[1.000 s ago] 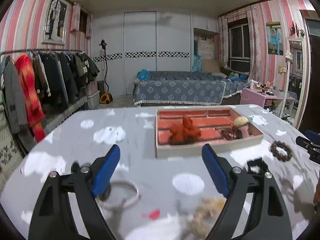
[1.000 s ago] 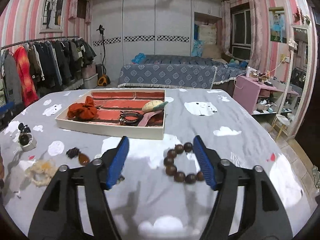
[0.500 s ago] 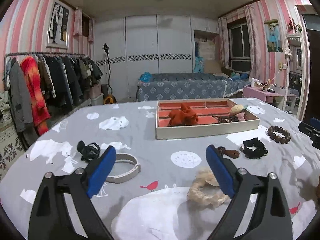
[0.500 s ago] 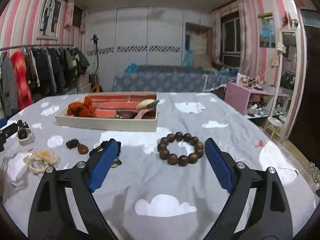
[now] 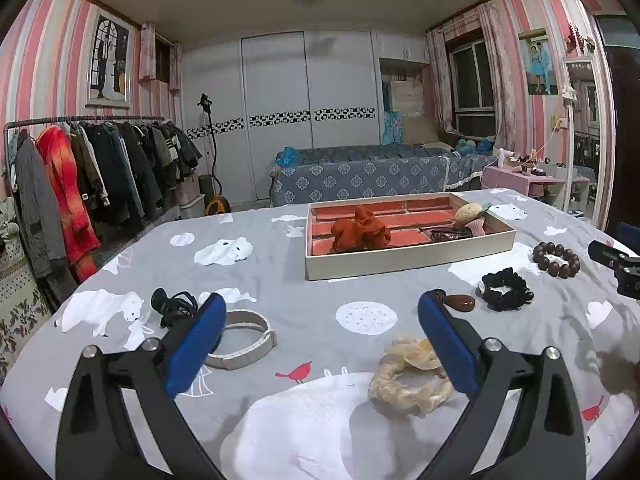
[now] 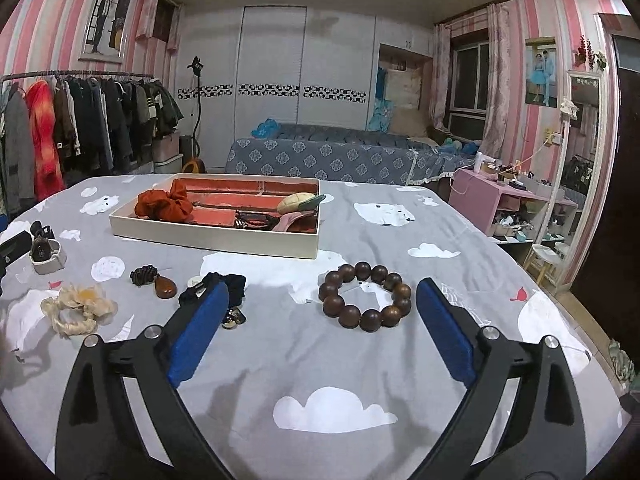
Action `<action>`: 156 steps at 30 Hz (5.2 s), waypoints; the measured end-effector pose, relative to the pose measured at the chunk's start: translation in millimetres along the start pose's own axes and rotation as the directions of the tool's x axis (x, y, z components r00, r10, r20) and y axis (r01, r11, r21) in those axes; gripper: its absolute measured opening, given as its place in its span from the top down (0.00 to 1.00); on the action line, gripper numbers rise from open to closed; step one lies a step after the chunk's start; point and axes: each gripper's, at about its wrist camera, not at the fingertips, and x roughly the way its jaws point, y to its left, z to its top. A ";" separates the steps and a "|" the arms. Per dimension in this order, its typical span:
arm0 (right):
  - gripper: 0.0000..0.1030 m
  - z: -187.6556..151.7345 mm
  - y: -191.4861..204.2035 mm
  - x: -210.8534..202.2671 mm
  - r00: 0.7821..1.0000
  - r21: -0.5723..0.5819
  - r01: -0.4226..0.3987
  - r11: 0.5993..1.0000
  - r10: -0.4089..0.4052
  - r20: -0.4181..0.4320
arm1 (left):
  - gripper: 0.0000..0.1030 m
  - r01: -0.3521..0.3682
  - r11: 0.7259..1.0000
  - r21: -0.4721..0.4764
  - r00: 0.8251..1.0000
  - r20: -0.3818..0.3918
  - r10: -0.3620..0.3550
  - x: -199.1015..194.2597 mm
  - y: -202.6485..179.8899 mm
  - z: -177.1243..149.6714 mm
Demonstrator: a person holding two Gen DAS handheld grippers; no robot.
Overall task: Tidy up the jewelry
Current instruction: 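Withdraw both open tools from the tray back over the table, then grasp the cream braided hair tie with the left tool while the right tool grasps the black scrunchie, then carry both items into the tray and open both tools to release them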
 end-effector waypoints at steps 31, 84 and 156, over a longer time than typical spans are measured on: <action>0.10 -2.2 -6.6 5.9 1.000 0.035 -0.015 0.999 0.016 -0.023 | 0.05 -0.025 1.000 0.014 1.000 0.018 0.025 -3.3 -3.2 -0.9; 0.88 13.8 58.3 141.8 0.874 0.014 -0.192 0.981 0.178 -0.451 | 0.84 0.200 0.971 -0.128 0.867 -0.438 -0.236 131.9 -15.1 5.8; 0.56 91.2 8.1 232.3 0.962 0.092 -0.125 0.988 0.143 -0.231 | 0.30 0.145 0.975 -0.168 0.957 -0.225 -0.181 258.9 -3.6 106.9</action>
